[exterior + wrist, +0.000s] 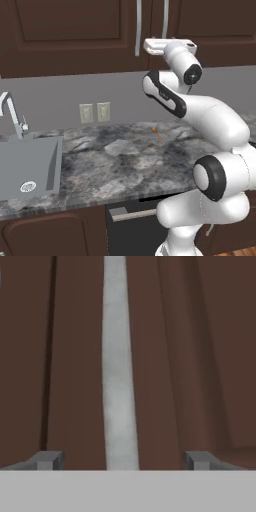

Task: Pick the bar soap and soap dispenser from the cabinet and place them on the counter.

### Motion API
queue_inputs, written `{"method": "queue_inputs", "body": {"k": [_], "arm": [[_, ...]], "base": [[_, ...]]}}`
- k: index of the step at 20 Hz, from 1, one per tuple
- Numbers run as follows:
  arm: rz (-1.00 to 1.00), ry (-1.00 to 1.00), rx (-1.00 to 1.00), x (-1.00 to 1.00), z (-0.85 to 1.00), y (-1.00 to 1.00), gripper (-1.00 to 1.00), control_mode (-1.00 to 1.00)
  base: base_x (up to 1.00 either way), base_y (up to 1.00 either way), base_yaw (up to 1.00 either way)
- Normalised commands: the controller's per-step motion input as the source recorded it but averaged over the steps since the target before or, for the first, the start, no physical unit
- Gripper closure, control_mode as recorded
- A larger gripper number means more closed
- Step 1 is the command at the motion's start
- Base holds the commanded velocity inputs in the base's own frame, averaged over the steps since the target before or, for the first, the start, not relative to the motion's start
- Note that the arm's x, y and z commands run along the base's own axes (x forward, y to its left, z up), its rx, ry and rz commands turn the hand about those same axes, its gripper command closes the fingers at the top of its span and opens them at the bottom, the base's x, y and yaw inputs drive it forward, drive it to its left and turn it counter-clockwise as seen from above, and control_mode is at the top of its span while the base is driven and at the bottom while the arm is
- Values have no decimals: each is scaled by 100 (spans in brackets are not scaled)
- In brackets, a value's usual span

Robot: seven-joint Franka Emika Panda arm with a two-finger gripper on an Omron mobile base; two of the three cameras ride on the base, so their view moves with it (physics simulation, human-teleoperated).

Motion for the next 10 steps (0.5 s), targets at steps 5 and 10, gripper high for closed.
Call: {"method": "queue_inputs", "body": {"k": [5,10], "arm": [[0,27,0,82,-6,17,100,-100],[0,36,4,92,-6,24,100,-100]], "base": [[0,0,0],[0,0,0]]}}
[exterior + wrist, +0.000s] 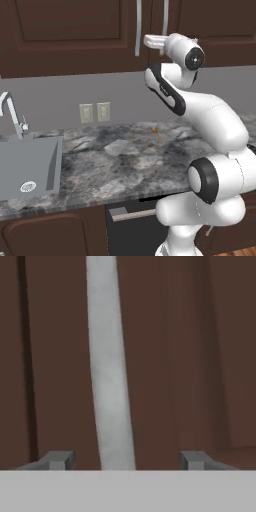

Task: Pick the bar soap and soap dispenser from the cabinet and place them on the counter.

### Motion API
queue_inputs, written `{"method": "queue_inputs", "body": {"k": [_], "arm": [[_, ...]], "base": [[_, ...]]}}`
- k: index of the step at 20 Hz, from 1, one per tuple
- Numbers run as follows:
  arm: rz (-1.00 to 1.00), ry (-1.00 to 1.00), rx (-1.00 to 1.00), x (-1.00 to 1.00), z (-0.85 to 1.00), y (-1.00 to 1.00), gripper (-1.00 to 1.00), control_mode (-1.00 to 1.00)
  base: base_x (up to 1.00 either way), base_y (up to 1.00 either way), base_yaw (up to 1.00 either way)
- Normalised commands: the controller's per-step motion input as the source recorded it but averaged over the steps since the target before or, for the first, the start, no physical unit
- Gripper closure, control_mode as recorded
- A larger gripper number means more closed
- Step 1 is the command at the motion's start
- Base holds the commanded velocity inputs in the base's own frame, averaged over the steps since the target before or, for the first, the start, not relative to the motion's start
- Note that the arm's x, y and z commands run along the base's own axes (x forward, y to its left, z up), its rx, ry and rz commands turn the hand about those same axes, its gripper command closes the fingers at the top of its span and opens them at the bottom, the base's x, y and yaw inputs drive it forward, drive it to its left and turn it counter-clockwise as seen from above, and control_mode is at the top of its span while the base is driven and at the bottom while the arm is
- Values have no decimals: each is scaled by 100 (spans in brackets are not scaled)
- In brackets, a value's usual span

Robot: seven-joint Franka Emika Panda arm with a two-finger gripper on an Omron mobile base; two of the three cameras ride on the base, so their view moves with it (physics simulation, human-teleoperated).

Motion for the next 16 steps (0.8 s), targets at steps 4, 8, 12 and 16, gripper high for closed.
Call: {"method": "queue_inputs", "body": {"k": [4,8,12,16], "arm": [[0,45,0,87,-22,19,100,-100],[1,33,0,56,-32,6,100,-100],[2,12,0,19,-43,0,100,-100],[4,8,0,1,-43,-11,100,-100]], "base": [[0,0,0],[0,0,0],[0,0,0],[0,0,0]]}}
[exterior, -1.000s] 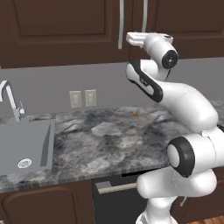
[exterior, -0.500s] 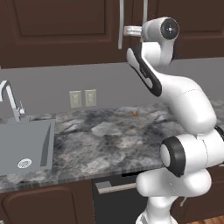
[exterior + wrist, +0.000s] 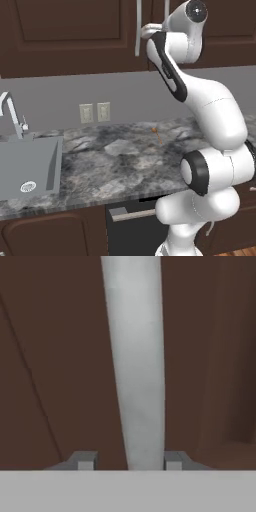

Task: Pick the bar soap and soap dispenser from the cabinet and place them on the counter.

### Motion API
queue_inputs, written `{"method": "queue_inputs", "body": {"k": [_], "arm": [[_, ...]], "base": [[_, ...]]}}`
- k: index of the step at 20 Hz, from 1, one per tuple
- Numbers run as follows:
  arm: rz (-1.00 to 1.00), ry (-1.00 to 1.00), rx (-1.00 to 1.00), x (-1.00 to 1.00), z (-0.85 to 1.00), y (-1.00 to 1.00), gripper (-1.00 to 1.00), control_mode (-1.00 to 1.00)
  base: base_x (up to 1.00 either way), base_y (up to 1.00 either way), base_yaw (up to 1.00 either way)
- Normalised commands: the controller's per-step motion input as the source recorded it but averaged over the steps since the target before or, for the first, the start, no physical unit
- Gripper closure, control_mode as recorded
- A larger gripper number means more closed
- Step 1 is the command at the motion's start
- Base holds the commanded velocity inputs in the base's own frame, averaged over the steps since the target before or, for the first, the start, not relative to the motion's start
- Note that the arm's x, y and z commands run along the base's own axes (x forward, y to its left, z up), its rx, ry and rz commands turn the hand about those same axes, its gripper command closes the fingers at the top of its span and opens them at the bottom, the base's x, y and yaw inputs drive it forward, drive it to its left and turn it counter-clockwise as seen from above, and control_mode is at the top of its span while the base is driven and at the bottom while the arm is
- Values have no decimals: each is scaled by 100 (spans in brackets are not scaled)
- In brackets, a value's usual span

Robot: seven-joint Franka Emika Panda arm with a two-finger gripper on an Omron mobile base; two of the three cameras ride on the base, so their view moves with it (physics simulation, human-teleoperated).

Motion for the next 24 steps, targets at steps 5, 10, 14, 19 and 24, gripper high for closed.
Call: {"method": "queue_inputs", "body": {"k": [5,10,14,19,24], "arm": [[5,1,0,-14,-33,-42,100,-100],[5,0,1,-42,-20,-70,100,-100],[5,0,3,-52,-12,-81,100,-100],[5,0,6,-59,-8,-88,100,-100],[6,0,7,-57,-6,-96,100,-100]], "base": [[0,0,0],[0,0,0],[0,0,0],[0,0,0],[0,0,0]]}}
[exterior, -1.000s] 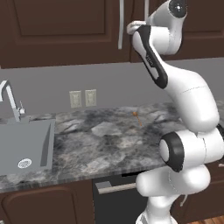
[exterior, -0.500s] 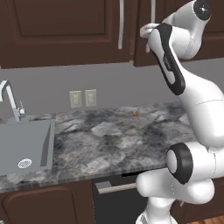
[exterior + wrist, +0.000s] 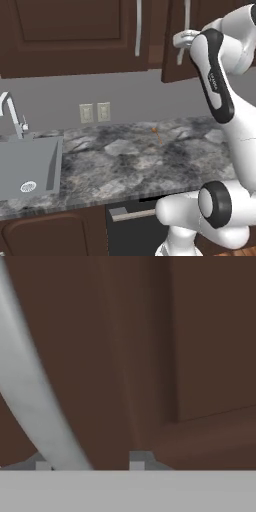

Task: Pick the bar soap and soap dispenser from the cabinet and place them on the counter.

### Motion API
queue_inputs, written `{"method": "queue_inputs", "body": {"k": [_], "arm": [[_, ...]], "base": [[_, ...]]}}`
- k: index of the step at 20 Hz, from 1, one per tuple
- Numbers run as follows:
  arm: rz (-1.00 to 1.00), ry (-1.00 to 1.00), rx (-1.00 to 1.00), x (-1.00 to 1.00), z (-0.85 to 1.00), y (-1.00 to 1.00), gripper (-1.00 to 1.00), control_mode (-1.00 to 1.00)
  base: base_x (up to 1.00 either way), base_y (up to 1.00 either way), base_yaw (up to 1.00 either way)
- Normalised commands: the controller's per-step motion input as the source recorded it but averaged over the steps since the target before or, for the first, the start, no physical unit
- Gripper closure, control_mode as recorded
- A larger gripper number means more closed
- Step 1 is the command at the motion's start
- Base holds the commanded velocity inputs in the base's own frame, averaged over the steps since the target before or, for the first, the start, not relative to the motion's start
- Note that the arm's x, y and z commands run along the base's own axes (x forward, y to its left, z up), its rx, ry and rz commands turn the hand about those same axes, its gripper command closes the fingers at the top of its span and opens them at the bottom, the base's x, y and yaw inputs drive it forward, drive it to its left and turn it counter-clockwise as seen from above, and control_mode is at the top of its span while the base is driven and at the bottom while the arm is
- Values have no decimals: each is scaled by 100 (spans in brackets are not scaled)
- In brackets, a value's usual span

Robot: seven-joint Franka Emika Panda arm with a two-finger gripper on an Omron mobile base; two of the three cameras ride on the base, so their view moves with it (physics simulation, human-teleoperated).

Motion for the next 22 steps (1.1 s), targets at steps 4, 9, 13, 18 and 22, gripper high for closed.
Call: {"method": "queue_inputs", "body": {"k": [4,9,13,18,22], "arm": [[8,0,9,-58,-5,-100,100,-100],[8,0,9,-51,-3,-100,100,-100],[8,0,9,-50,-3,-100,100,-100],[9,-1,10,-49,-2,-100,100,-100],[9,0,9,-44,-2,-100,100,-100]], "base": [[0,0,0],[0,0,0],[0,0,0],[0,0,0],[0,0,0]]}}
